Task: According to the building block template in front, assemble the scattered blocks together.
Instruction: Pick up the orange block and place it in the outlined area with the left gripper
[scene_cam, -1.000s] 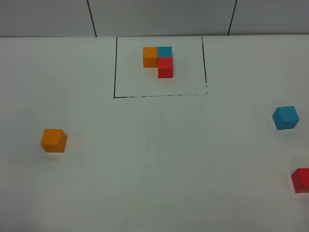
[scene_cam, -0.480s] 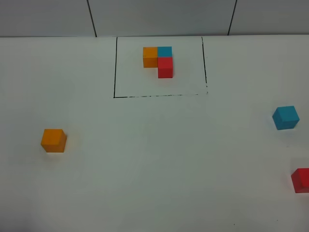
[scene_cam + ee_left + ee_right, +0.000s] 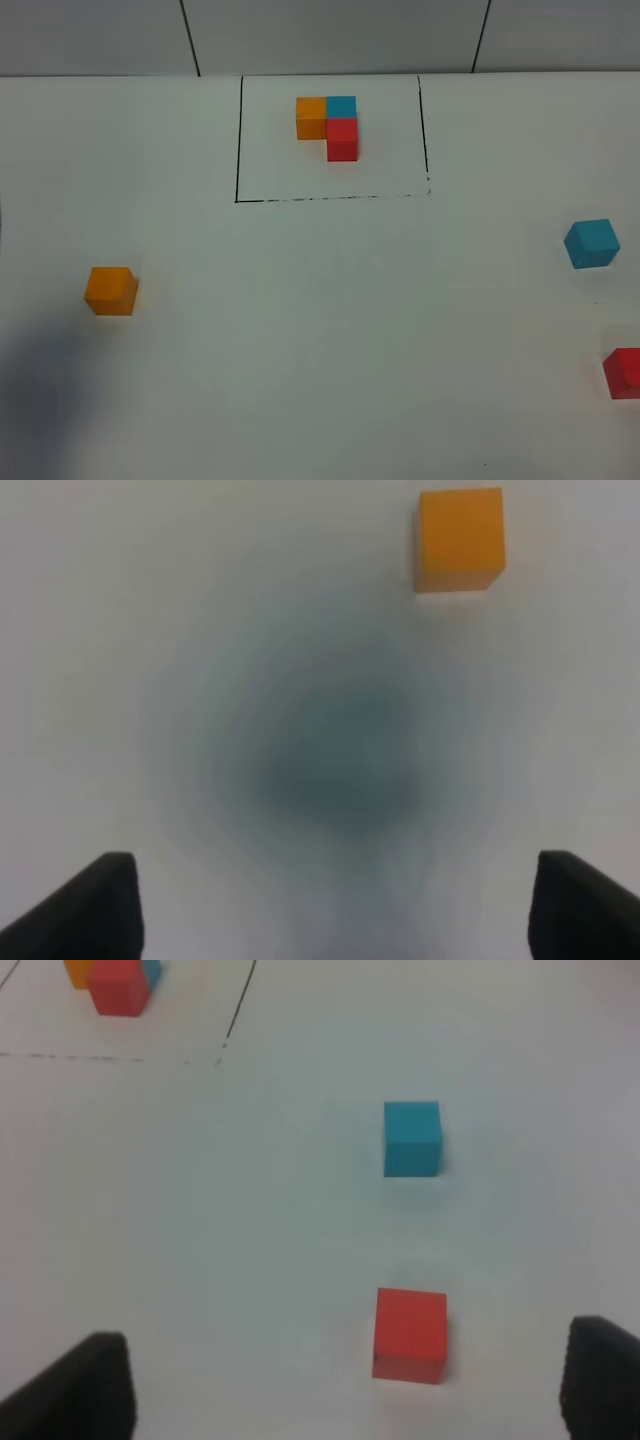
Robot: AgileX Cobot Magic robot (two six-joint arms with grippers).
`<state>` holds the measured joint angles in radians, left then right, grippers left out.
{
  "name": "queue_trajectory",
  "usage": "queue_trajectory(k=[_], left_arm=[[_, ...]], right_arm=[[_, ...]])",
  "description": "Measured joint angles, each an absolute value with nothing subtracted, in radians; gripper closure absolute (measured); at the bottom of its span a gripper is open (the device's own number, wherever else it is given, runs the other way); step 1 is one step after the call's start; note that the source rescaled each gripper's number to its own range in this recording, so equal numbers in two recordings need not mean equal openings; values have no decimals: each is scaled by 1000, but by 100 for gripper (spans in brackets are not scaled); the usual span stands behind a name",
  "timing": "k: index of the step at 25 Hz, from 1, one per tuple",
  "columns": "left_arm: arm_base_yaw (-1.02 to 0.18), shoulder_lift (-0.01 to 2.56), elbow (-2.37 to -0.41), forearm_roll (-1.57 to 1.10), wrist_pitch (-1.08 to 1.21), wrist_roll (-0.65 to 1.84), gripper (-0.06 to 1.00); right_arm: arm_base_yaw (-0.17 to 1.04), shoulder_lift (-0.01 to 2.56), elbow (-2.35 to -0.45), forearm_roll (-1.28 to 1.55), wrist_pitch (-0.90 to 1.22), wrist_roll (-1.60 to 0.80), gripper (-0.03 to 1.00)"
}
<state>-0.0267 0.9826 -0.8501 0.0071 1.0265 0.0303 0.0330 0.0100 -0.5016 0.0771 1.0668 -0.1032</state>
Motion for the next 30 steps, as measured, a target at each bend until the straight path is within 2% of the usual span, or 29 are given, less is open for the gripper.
queue_trajectory(k=[4, 8, 15, 24, 30], left_arm=[[-27, 1237, -981, -23, 1017, 28, 10], [-35, 1385, -1035, -64, 977, 25, 10], [-138, 1507, -1036, -75, 859, -16, 10], [-144, 1596, -1036, 0, 839, -98, 10], [-144, 1660, -1036, -32, 829, -80, -3]], right_arm=[[33, 10, -502, 77, 1067, -103, 24], [33, 10, -502, 77, 1067, -103, 24], [33, 10, -502, 77, 1067, -103, 24], [33, 10, -502, 77, 1067, -103, 24], [33, 10, -502, 77, 1067, -103, 24]])
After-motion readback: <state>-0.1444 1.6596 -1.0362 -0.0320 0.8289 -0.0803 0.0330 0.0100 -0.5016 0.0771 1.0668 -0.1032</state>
